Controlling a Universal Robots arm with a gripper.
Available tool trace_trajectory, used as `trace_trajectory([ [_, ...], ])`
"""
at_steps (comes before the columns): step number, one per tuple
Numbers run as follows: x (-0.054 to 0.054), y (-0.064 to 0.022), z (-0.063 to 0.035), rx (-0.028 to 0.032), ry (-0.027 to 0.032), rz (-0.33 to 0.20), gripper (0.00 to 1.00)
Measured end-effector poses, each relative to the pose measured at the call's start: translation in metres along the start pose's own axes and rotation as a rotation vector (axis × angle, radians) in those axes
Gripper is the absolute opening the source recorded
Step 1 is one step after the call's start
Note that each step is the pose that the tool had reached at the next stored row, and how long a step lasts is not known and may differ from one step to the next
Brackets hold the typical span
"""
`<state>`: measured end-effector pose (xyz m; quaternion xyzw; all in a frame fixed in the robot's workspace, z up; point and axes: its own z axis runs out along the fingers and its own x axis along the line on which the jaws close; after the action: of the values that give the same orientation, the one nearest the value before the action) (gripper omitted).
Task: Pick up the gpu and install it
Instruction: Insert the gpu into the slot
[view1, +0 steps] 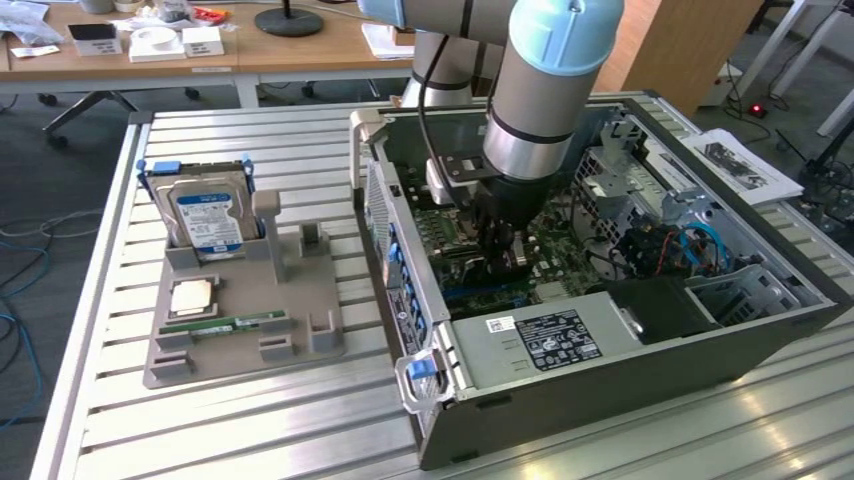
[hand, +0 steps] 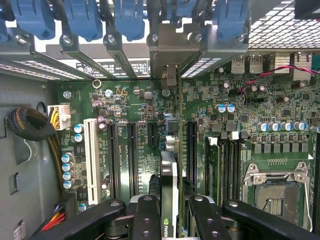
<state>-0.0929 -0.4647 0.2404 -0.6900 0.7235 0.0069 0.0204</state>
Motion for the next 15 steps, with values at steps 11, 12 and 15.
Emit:
trace_trajectory([
  [11, 0.0, 0.0, 0.0, 0.0, 0.0, 0.0, 0.27],
  [12, 0.0, 0.0, 0.0, 0.0, 0.0, 0.0, 0.27],
  [15, -0.0001, 0.0004, 0.0003, 0.0002, -0.0007, 0.001, 0.27],
])
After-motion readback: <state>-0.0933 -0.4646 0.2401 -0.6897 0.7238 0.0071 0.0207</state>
